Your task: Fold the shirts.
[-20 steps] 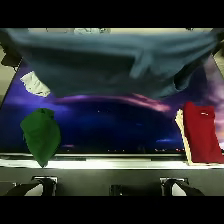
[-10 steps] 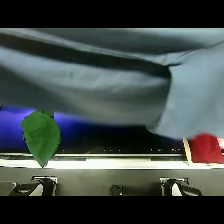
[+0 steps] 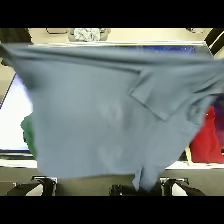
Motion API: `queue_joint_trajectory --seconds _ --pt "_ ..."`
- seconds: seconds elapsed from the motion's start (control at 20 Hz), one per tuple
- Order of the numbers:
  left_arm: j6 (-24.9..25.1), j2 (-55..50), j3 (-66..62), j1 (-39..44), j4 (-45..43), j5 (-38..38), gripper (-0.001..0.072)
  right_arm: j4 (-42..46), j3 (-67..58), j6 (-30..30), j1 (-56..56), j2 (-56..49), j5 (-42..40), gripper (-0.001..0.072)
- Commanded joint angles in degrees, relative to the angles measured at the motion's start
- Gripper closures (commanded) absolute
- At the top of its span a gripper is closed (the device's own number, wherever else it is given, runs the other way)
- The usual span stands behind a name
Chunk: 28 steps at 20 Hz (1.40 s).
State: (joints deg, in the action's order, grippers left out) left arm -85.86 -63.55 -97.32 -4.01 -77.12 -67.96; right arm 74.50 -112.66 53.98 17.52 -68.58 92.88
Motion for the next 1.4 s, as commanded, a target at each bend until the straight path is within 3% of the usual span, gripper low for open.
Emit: queue_joint_trajectory --seconds 0.0,0.15,0.35,0.55,0.7,0.85,1.0,1.35 --pt "2.6 -14.1 7.1 -0.1 -0.5 1.2 0.068 -5.8 4.0 0.1 -0.2 -17.7 2.8 0.0677" --pt "2.5 -28.0 5.4 -0.1 2.9 6.5 0.068 -9.5 4.1 1.8 -2.6 -31.3 -9.6 0.0677" --pt "2.5 -40.7 -2.1 -0.1 8.8 9.4 0.068 -18.1 4.1 4.2 -4.2 -40.8 -26.6 0.0676" --pt "2.4 -45.6 -6.5 -1.0 8.8 9.9 0.068 -19.1 4.1 3.3 -4.1 -42.6 -33.1 0.0676" --pt "2.4 -44.8 -6.5 -2.2 8.8 7.2 0.0679 -18.7 4.1 -0.5 -3.7 -40.9 -28.3 0.0675" --pt "6.8 -43.7 -6.4 -3.2 8.6 -4.9 0.068 -12.1 4.1 -1.9 -2.4 -38.3 -17.6 0.0675" --pt "7.1 -43.8 -5.1 -3.3 8.5 -16.8 0.068 -2.2 5.7 0.5 -3.1 -38.4 -7.4 0.0677" --pt "4.4 -43.9 0.9 -2.9 8.6 -22.7 0.0681 -2.4 13.2 3.7 -4.0 -38.6 -4.5 0.0677"
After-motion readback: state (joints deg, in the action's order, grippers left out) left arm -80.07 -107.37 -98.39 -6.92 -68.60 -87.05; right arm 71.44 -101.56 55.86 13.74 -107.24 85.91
